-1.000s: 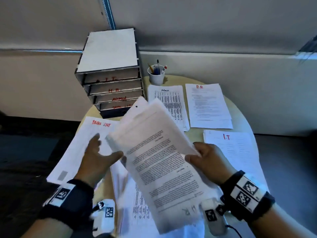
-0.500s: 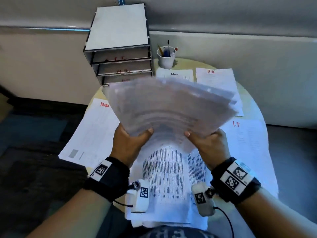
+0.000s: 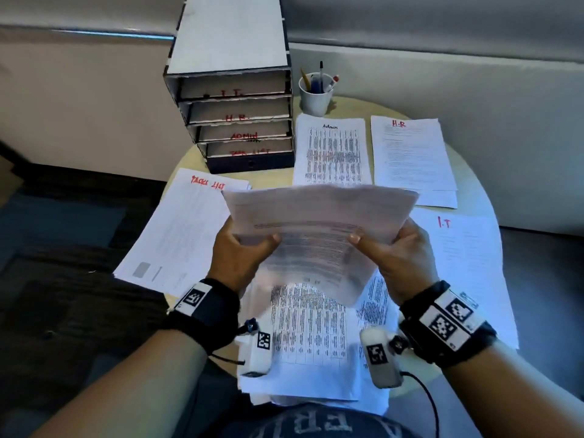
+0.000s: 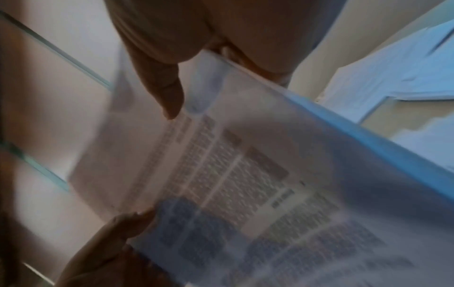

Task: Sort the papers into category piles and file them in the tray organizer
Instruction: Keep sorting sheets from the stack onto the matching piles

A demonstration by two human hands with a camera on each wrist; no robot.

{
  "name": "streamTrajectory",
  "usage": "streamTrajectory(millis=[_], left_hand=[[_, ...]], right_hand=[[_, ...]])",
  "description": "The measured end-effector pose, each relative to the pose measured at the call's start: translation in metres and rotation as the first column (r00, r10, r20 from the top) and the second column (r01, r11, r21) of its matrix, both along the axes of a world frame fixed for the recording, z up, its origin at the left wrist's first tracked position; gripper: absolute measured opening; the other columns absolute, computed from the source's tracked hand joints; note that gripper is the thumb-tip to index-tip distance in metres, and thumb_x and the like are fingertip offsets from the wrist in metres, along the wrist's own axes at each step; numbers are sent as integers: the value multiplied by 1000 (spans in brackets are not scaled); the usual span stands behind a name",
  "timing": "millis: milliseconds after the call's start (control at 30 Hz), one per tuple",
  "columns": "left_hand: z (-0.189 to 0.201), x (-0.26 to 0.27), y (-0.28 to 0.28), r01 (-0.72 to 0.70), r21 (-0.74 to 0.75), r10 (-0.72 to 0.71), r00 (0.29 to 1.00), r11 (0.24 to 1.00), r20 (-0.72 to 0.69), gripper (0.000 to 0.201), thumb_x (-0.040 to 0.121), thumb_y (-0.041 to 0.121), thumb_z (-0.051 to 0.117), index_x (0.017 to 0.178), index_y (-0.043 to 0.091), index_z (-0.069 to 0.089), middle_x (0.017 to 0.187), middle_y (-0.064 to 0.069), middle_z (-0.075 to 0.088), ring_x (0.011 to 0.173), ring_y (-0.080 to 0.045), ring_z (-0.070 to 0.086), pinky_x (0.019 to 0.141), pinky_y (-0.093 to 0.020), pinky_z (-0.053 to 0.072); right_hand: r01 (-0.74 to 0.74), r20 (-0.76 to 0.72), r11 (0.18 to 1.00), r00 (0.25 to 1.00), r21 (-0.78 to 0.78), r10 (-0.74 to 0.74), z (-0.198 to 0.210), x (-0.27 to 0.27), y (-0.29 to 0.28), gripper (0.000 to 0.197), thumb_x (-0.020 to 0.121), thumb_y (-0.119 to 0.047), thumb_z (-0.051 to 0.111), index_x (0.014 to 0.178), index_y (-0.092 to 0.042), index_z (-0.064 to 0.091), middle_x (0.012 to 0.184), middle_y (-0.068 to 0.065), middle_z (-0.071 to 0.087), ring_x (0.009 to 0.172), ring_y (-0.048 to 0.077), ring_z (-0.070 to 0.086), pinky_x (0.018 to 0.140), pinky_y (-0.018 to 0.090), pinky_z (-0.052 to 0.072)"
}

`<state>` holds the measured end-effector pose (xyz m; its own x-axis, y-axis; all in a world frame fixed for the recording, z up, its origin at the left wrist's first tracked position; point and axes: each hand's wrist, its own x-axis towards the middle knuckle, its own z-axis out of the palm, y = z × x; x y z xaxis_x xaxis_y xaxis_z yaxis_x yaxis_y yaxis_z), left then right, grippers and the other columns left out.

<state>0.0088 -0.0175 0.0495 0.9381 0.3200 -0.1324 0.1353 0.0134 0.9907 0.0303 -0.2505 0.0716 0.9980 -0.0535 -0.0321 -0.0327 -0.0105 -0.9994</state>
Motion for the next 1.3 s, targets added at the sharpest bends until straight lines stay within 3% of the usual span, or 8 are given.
streamTrajectory(millis=[200,500,667,867,1000,1100,1200,1300], left_hand=[[3,2,-20,-31,-52,31,999,998,9,28,69,3,66,95,11,68,89,-2,75,83,-17,71,75,-30,59],[-6,3,-17,39,-47,-39,999,998,-3,44,71,5,45,103,23,69,103,-4,73,104,-25,66,90,-41,55],[-6,6,-14,39,-57,-35,997,998,62,43,80,4,43,118,10,61,110,-8,70,105,-20,64,87,-31,54],[-28,12,-10,163,331,-153,987,929,-55,25,90,13,46,111,12,59,106,0,67,96,-13,62,80,-22,49],[25,28,-11,87,731,-266,955,677,133,7,90,15,46,89,15,53,83,0,52,74,-15,42,61,-27,30],[66,43,-34,171,937,-478,878,306,-4,7,91,21,47,88,20,53,85,4,49,78,-18,44,70,-32,28],[86,43,-66,128,992,-570,815,7,-101,7,85,18,56,90,23,58,83,2,53,78,-25,53,70,-35,23],[91,44,-82,106,990,-649,747,-93,-141,14,77,12,64,80,23,56,74,3,52,68,-25,53,68,-35,21]], right_hand=[[50,-7,996,999,79,-50,9,-7,15,22,77,11,73,75,-10,67,64,-11,72,57,4,67,56,17,52],[71,-100,994,993,85,-63,-3,-2,10,23,75,9,74,90,-9,70,85,2,77,80,23,73,74,34,55],[102,-53,985,994,139,-96,-1,2,4,18,75,10,73,88,-2,70,80,0,76,76,20,71,67,25,55],[160,-156,980,972,-116,-177,-20,1,-15,25,74,-11,77,97,-14,69,90,-2,76,85,21,72,78,44,59],[462,278,841,878,-281,-390,28,-7,-50,61,67,-38,77,123,-24,54,125,0,60,114,13,60,99,47,49],[510,660,612,751,-605,26,74,-15,-55,61,76,-26,75,131,-7,53,135,16,50,128,30,48,107,42,40],[325,429,322,838,-889,337,76,0,-54,45,79,-31,63,123,-19,60,121,9,62,113,34,58,96,45,45],[101,163,171,900,-980,403,61,7,-62,18,81,-31,53,92,-24,64,82,0,65,75,31,65,60,38,53]])
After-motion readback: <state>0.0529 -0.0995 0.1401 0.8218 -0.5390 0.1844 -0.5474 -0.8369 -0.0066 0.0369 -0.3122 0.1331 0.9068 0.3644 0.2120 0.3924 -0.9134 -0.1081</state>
